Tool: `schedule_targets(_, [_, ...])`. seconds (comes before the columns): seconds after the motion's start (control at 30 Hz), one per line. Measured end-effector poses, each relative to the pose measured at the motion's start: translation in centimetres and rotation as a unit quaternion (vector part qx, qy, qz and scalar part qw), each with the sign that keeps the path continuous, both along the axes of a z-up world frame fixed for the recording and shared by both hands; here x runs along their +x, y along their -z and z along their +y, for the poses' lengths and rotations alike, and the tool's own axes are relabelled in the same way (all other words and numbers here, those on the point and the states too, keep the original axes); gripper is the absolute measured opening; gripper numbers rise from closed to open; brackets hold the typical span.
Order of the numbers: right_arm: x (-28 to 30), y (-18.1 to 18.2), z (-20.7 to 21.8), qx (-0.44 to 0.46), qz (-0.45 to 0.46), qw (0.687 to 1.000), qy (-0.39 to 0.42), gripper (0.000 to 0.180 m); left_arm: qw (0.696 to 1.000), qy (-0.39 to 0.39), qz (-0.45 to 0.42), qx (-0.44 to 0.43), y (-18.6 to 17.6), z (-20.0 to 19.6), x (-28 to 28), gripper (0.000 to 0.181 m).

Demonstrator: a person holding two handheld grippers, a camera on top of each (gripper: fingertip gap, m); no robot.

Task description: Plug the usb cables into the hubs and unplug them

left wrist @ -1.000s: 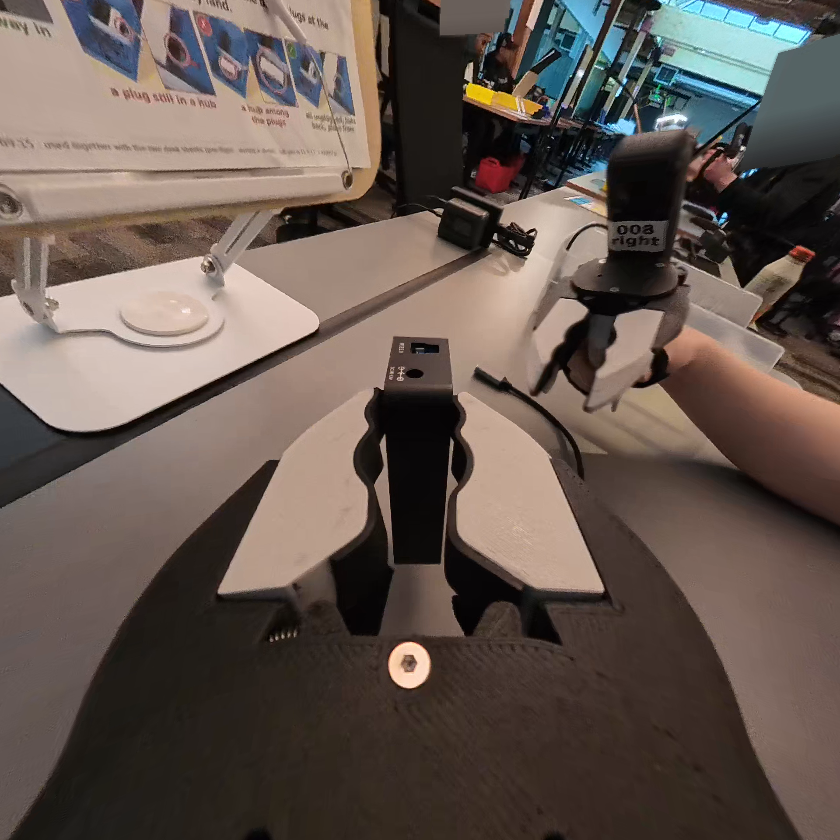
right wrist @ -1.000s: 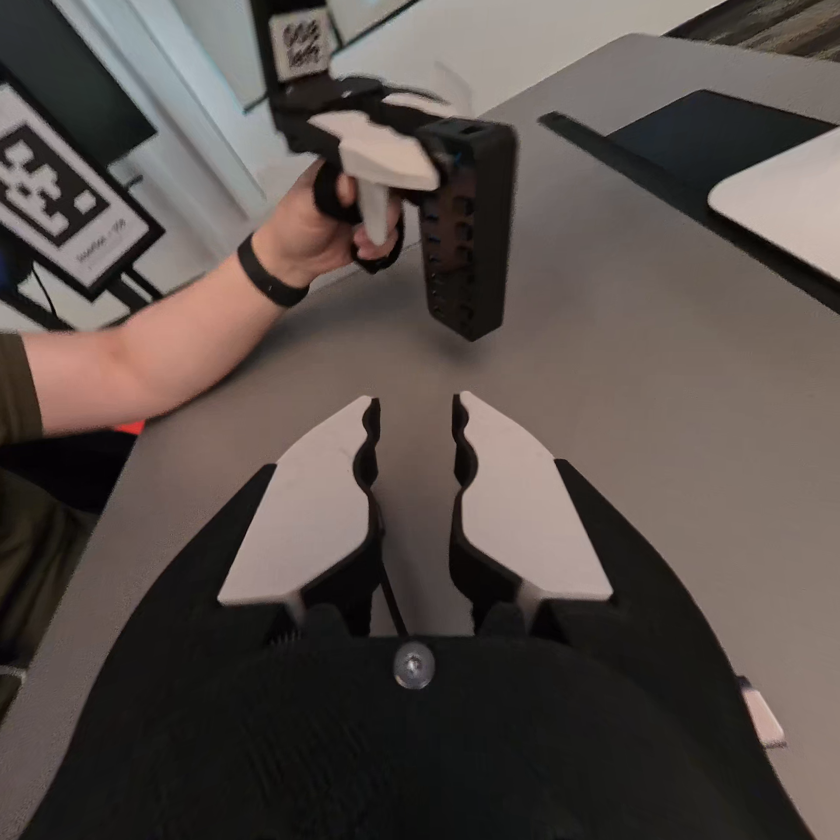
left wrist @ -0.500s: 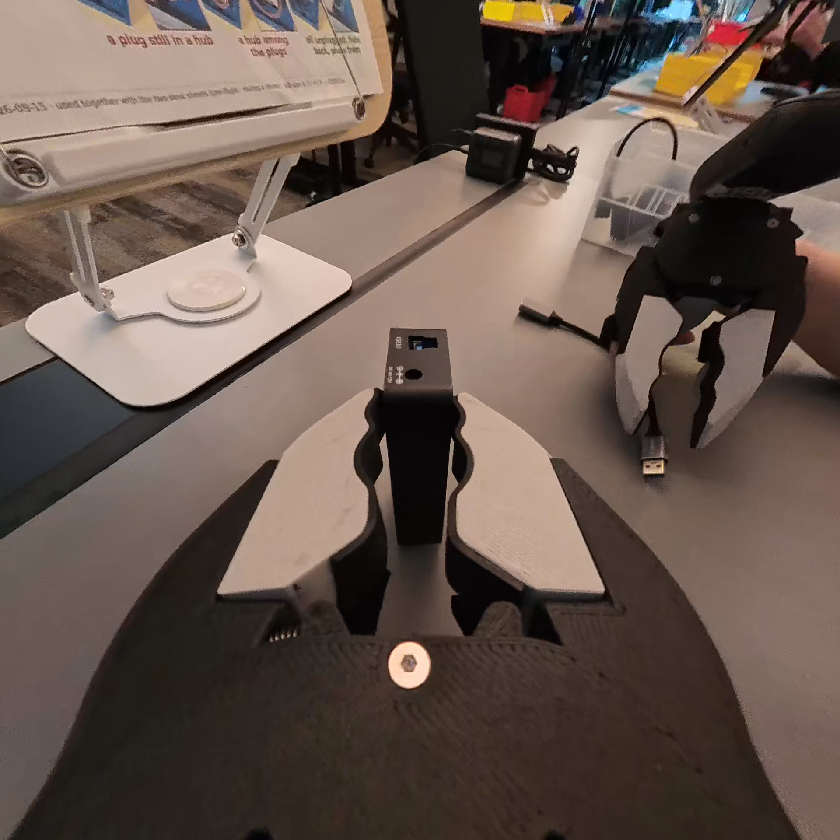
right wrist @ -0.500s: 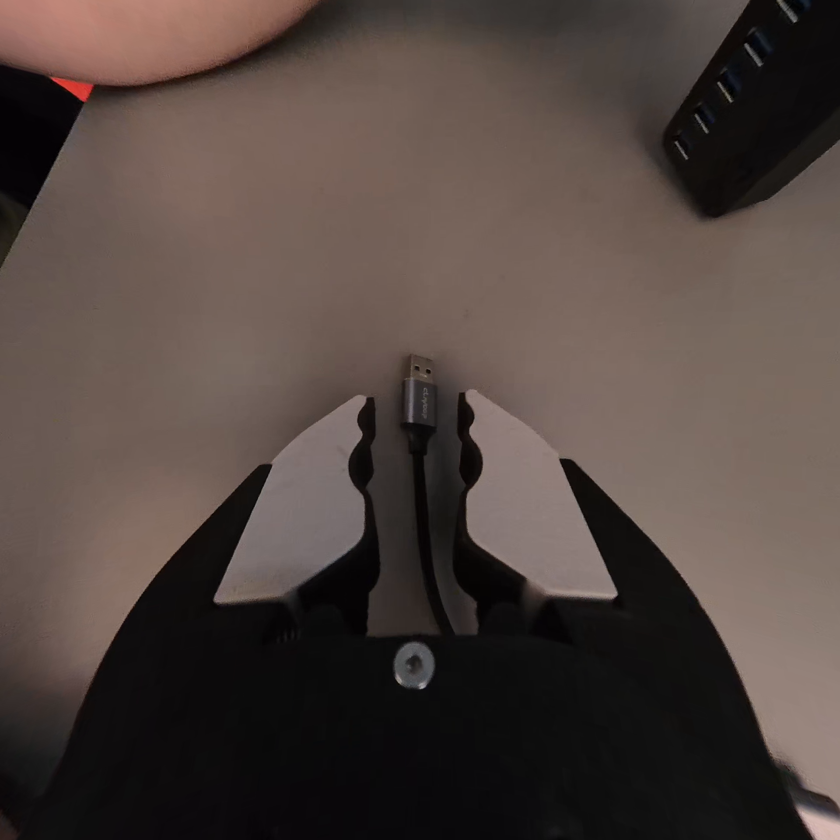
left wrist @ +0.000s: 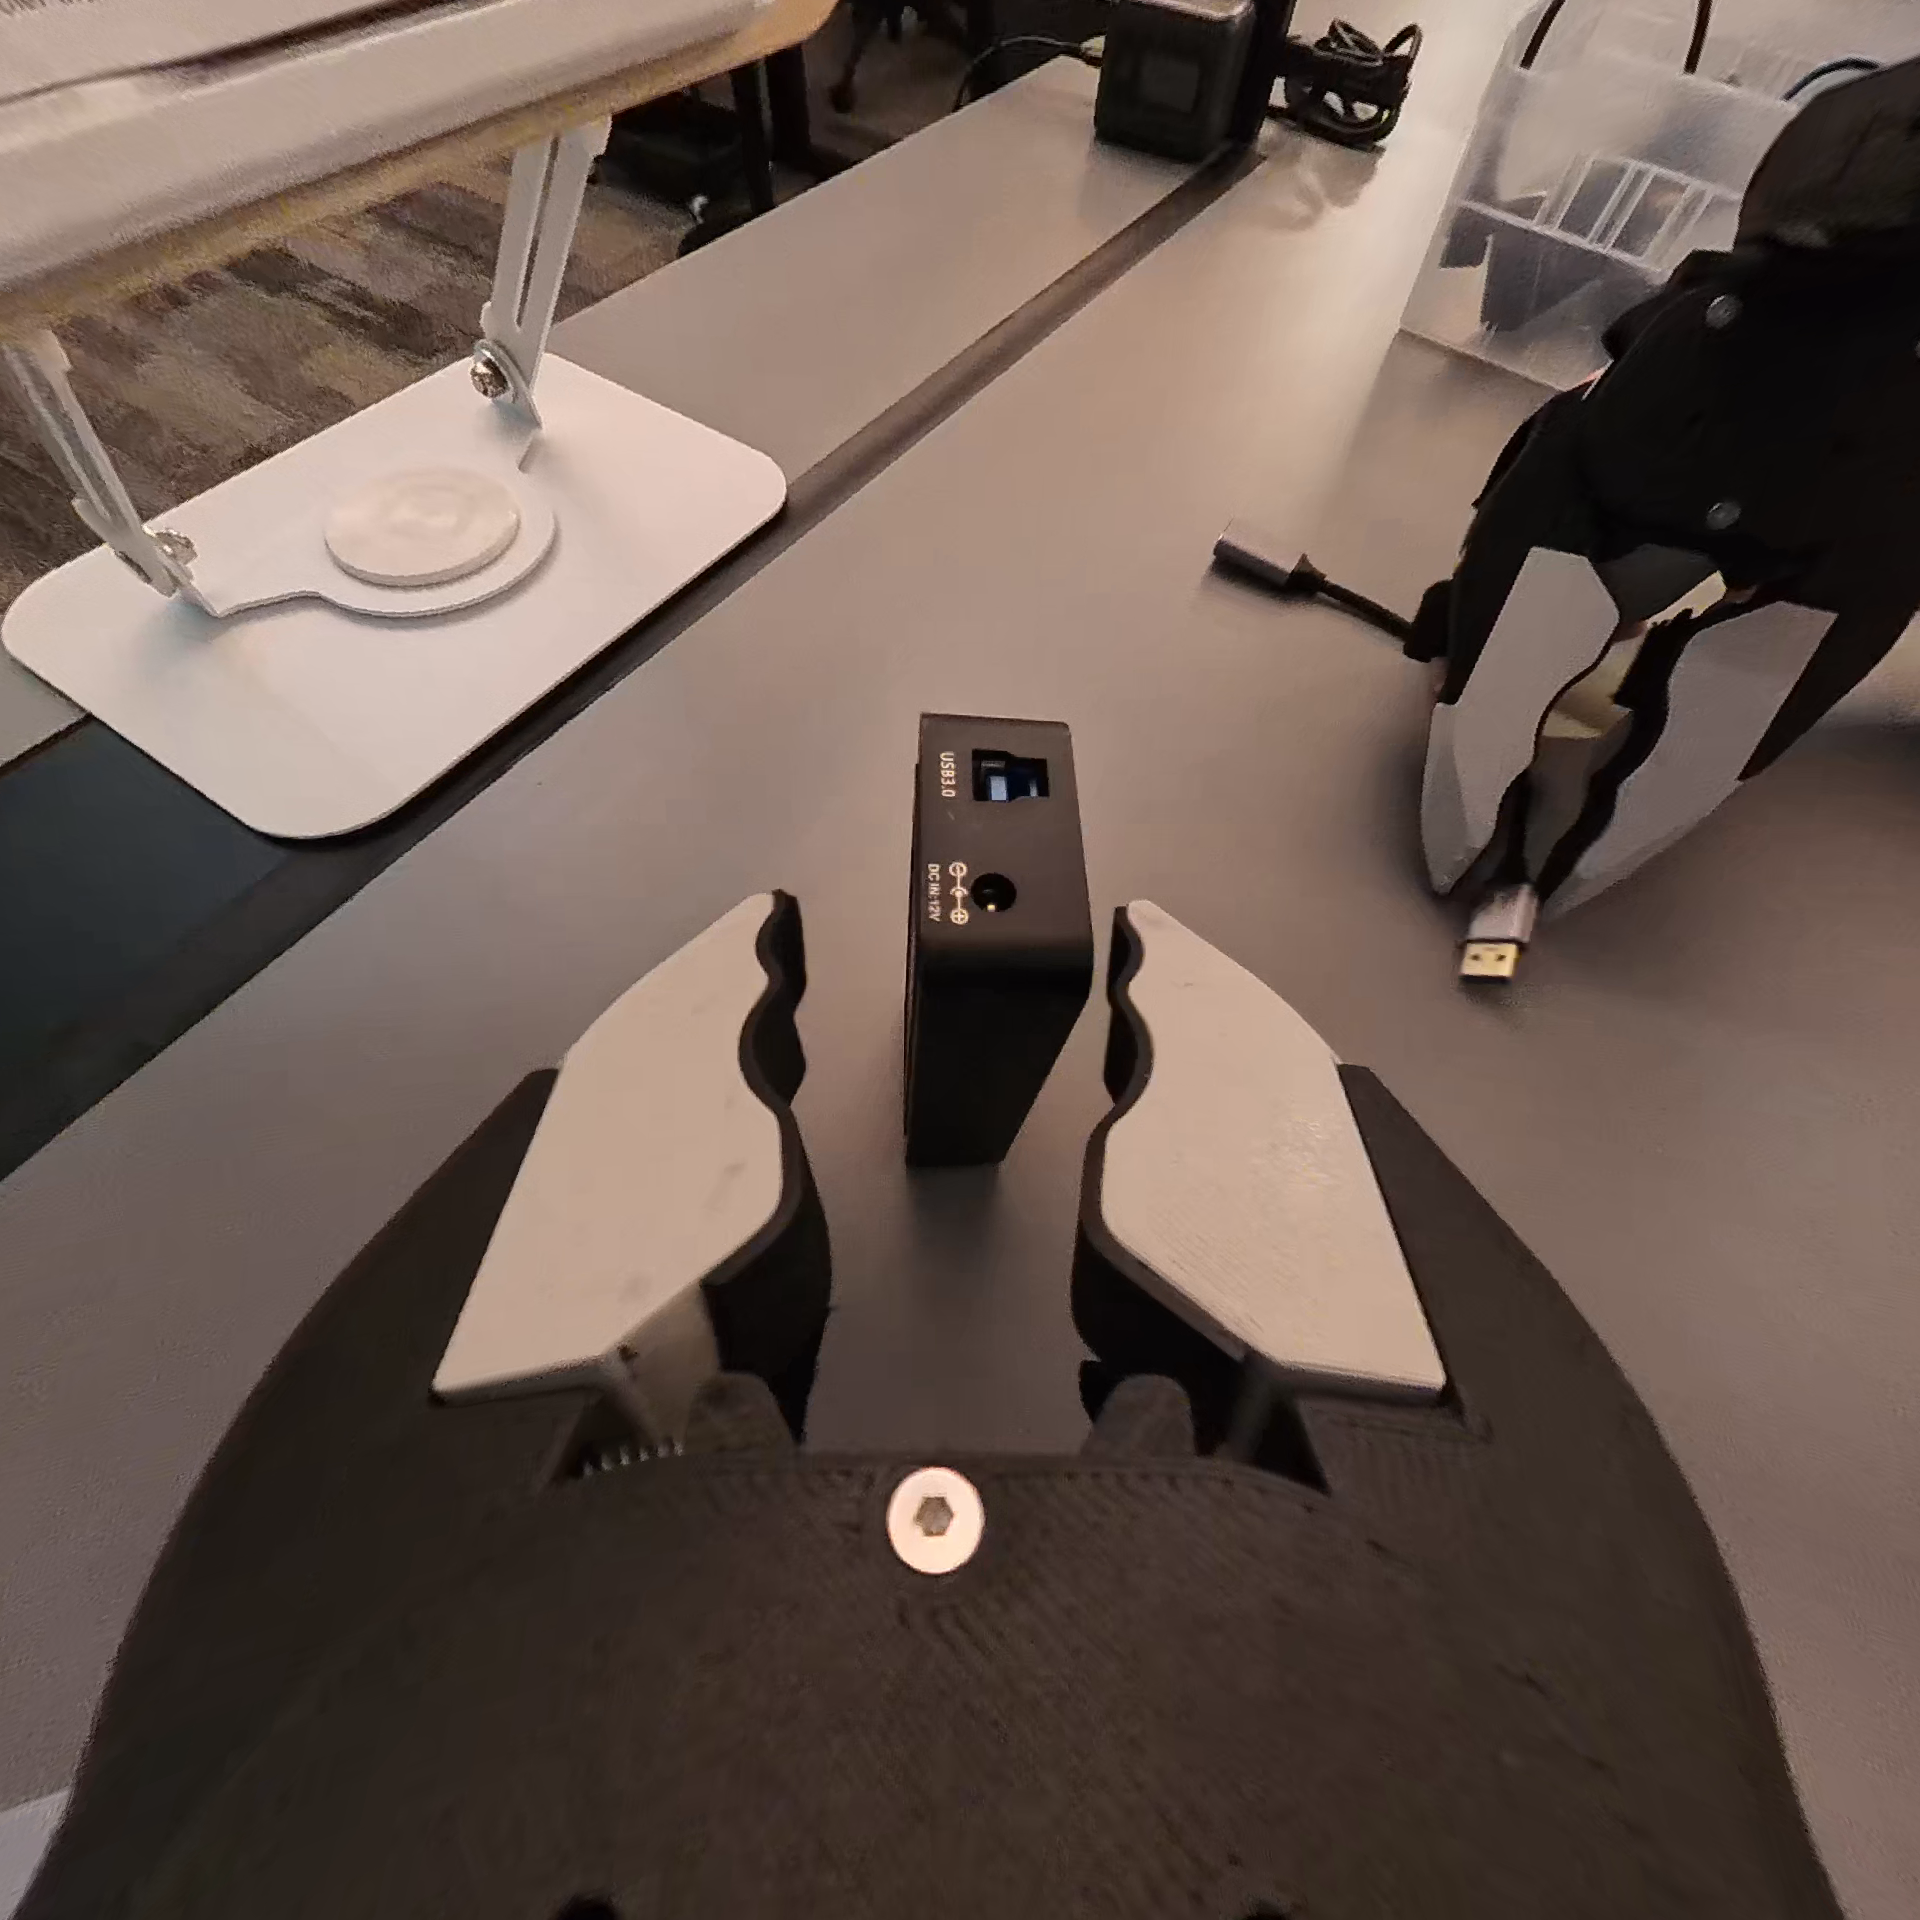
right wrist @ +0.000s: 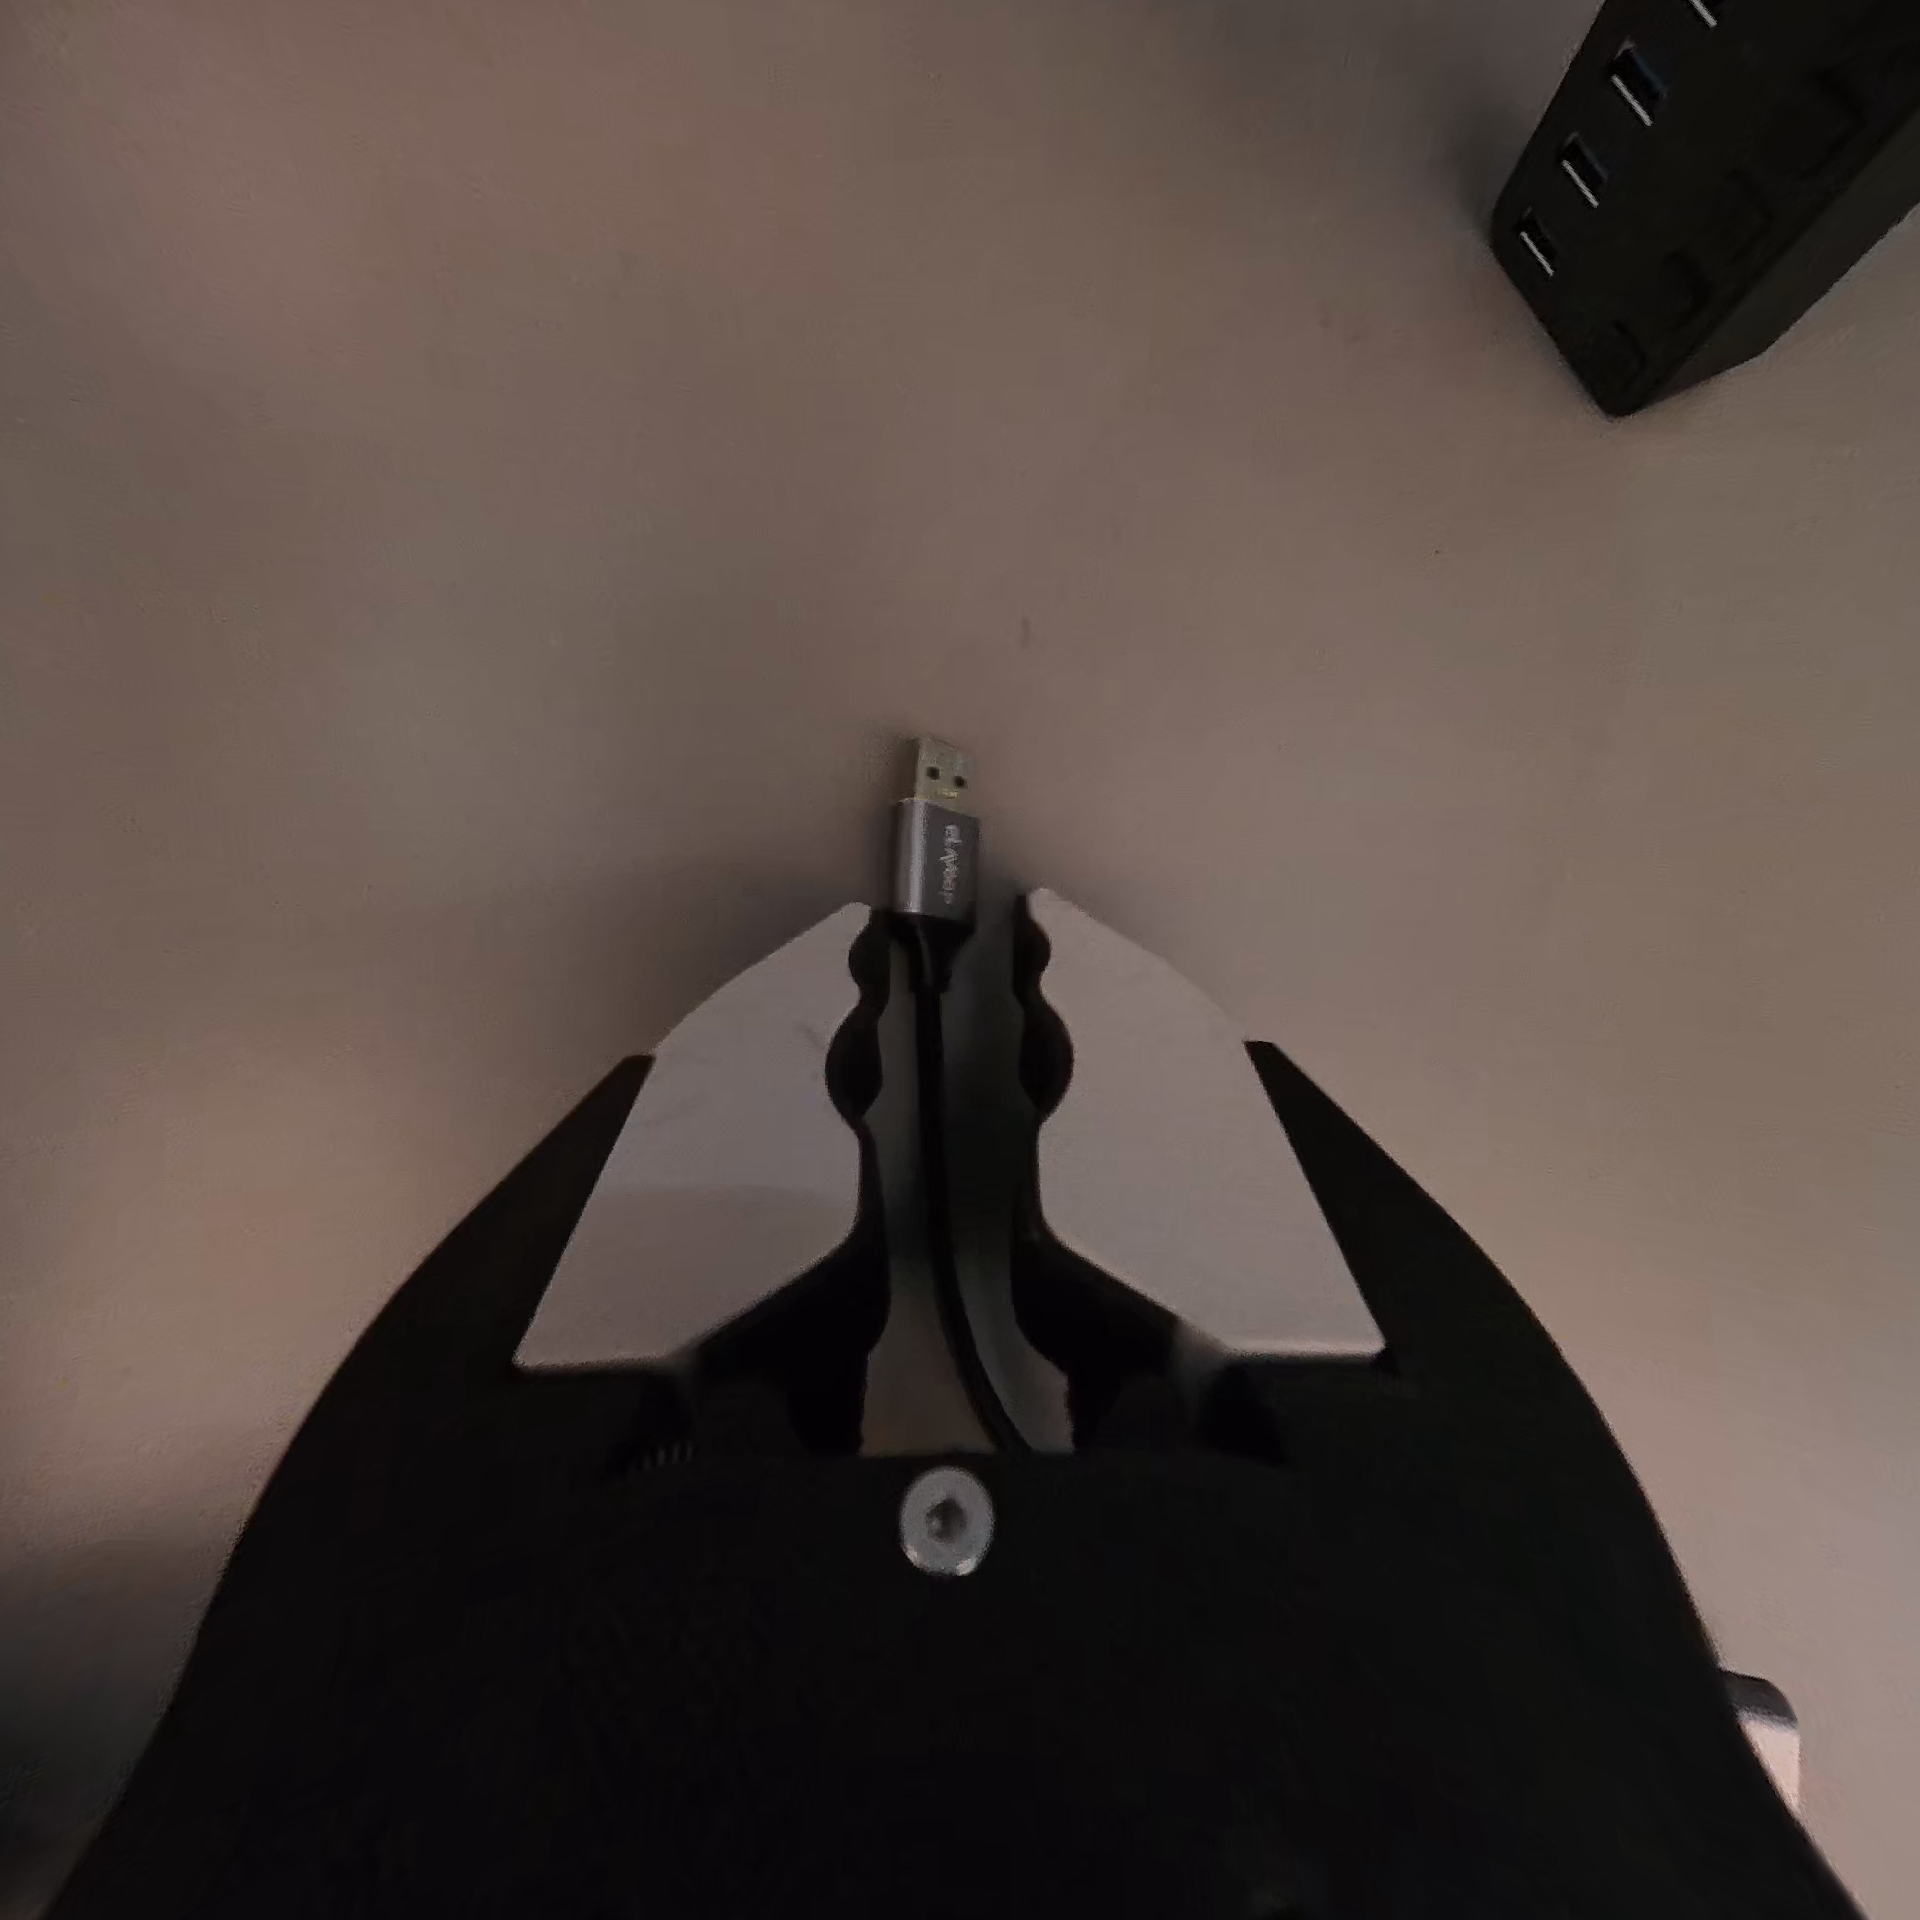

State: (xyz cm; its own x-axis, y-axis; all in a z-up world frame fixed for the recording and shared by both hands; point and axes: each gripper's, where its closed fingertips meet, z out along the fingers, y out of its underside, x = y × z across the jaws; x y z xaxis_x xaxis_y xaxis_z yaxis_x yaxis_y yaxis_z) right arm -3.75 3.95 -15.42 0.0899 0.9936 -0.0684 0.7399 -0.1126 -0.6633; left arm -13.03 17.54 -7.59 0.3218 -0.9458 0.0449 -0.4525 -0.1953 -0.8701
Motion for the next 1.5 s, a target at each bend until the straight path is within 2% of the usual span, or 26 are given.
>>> schedule_targets(0.03, [0.1, 0.1, 0.0, 0.001, -0.004, 1.0, -0.002, 0.017, 1.0, -0.003, -0.003, 0.001, -0.3, 0.0, -0.1, 0.057])
schedule_targets(0.17, [0.3, 0.0, 0.0, 0.001, -0.004, 1.0, -0.005, 0.016, 0.998, -0.028, -0.038, 0.029, -3.4, 0.5, -1.1, 0.068])
schedule_targets(0.27, [0.0, -1.4, 0.0, -0.008, 0.042, 0.999, -0.004, 0.015, 0.994, -0.05, -0.069, 0.066, -7.0, 0.3, -2.0, 0.071])
schedule_targets(0.4, [-0.3, -6.1, -0.3, -0.023, 0.155, 0.988, -0.006, 0.014, 0.981, -0.069, -0.099, 0.151, -12.5, -1.4, -2.5, 0.053])
schedule_targets(0.5, [-0.2, -11.0, -1.3, -0.044, 0.27, 0.961, -0.027, 0.014, 0.975, -0.042, -0.123, 0.18, -15.7, -4.5, -1.2, 0.05])
schedule_targets(0.63, [1.3, -17.1, -3.8, -0.094, 0.41, 0.902, -0.094, 0.013, 0.97, 0.014, -0.15, 0.193, -18.4, -8.8, 0.8, 0.042])
schedule_targets(0.8, [3.4, -20.7, -6.5, -0.09, 0.481, 0.855, -0.17, 0.011, 0.967, 0.095, -0.155, 0.178, -19.3, -13.3, 2.7, 0.034])
schedule_targets(0.9, [3.7, -21.5, -7.9, -0.071, 0.477, 0.853, -0.197, 0.008, 0.964, 0.128, -0.154, 0.175, -19.4, -15.1, 3.6, 0.031])
schedule_targets(1.17, [2.4, -22.1, -9.5, 0.003, 0.421, 0.884, -0.201, 0.008, 0.963, 0.174, -0.121, 0.168, -18.5, -17.8, 5.2, 0.03])
schedule_targets(1.27, [1.6, -21.9, -8.5, 0.034, 0.393, 0.904, -0.163, 0.008, 0.964, 0.178, -0.109, 0.164, -18.6, -18.6, 5.2, 0.03])
schedule_targets(1.37, [0.7, -21.5, -6.0, 0.111, 0.343, 0.929, -0.085, 0.008, 0.971, 0.14, -0.106, 0.164, -19.1, -18.0, 4.6, 0.03])
schedule_targets(1.5, [-0.3, -21.8, -3.4, 0.246, 0.279, 0.928, -0.007, 0.008, 0.984, 0.075, -0.147, 0.068, -20.0, -16.6, 3.8, 0.031])
